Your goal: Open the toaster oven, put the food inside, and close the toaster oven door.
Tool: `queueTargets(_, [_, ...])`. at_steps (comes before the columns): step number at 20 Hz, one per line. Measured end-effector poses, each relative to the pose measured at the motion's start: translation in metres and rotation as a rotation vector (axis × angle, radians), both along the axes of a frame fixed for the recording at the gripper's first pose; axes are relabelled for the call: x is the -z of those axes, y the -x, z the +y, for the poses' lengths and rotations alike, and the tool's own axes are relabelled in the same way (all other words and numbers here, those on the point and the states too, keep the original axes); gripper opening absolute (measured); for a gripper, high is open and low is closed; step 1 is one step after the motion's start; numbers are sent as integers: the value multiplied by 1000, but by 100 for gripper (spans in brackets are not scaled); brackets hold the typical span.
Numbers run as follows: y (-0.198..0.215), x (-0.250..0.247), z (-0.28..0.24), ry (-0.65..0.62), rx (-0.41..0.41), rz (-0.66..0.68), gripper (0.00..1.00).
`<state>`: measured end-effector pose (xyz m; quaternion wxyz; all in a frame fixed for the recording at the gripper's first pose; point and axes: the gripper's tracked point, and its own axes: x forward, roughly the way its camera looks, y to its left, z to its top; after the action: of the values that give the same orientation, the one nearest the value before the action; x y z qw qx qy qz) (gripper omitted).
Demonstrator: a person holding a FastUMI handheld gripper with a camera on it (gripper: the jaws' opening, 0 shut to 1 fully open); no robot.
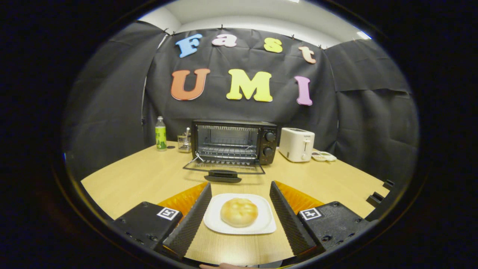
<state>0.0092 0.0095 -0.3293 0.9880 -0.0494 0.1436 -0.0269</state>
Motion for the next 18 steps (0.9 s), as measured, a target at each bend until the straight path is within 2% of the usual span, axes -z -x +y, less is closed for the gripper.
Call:
queueTargets(6, [-9, 42, -10, -4, 13, 95, 100])
queueTargets(18, [-18, 87, -6, -22, -5, 226, 100])
